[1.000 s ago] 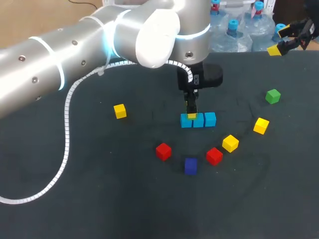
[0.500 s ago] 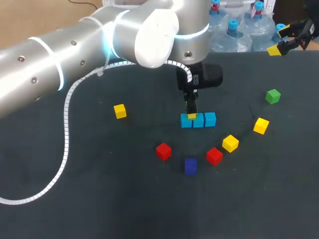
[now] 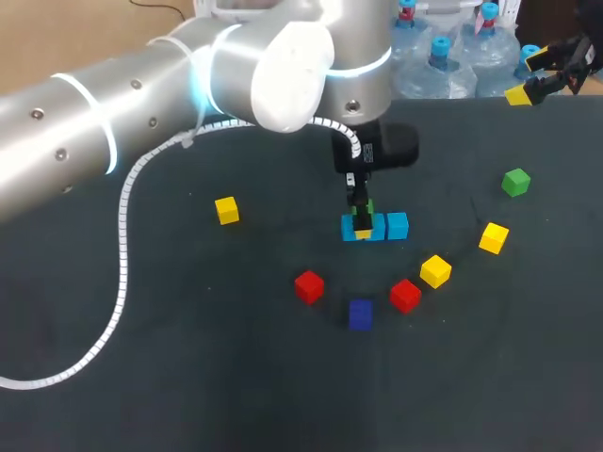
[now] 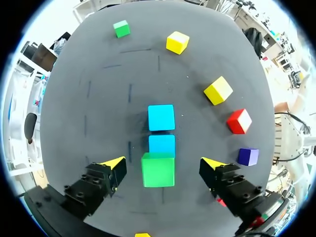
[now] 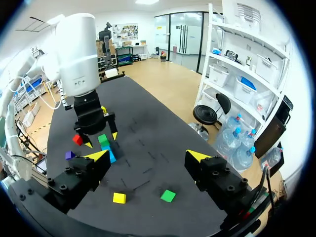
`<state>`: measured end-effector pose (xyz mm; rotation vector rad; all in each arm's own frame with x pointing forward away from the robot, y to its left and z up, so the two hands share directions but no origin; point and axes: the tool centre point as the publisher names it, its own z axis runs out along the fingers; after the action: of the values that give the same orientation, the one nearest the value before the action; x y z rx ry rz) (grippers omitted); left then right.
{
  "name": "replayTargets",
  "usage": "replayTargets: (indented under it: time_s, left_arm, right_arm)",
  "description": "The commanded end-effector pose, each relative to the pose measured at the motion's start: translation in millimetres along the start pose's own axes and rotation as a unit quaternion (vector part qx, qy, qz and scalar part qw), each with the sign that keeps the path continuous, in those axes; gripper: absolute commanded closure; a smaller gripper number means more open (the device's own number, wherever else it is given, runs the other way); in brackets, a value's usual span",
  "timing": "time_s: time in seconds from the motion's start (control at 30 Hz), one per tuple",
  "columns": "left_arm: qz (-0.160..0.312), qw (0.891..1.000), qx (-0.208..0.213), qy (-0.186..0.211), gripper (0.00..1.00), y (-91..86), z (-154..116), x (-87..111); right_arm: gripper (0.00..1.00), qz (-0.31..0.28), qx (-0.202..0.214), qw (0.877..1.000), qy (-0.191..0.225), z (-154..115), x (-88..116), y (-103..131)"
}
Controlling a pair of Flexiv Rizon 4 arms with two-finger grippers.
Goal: Place the blue cubes, place green cubes on the blue cubes, place the yellow cubes on the green cubes, then place the red cubes on the yellow cubes, and place purple cube on the red cubes.
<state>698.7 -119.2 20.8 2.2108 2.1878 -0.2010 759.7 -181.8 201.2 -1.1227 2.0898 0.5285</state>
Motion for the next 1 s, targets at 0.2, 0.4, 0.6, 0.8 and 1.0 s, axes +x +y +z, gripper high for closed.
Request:
replayTargets:
  time_s: [0.2,0.4,0.6,0.8,1.0]
  left_arm:
    - [0.009,1.000,-0.010,0.020,0.00,-5.4,-22,4.6]
    - [0.014,1.000,-0.007,0.024,0.00,-0.8,-24,2.8]
    - [0.021,1.000,-0.007,0.019,0.00,2.1,-23,-1.8]
    - [0.026,1.000,-0.003,0.018,0.00,3.8,-20,-2.4]
    - [0.031,0.999,-0.007,0.015,0.71,3.4,-20,-2.5]
  right_arm:
    - [0.00,0.000,0.001,1.000,0.000,0,0,0]
    - [0.00,0.000,0.001,1.000,0.000,0,0,0]
    - [0.00,0.000,0.001,1.000,0.000,0,0,0]
    - [0.00,0.000,0.001,1.000,0.000,0,0,0]
    - [0.00,0.000,0.001,1.000,0.000,0,0,0]
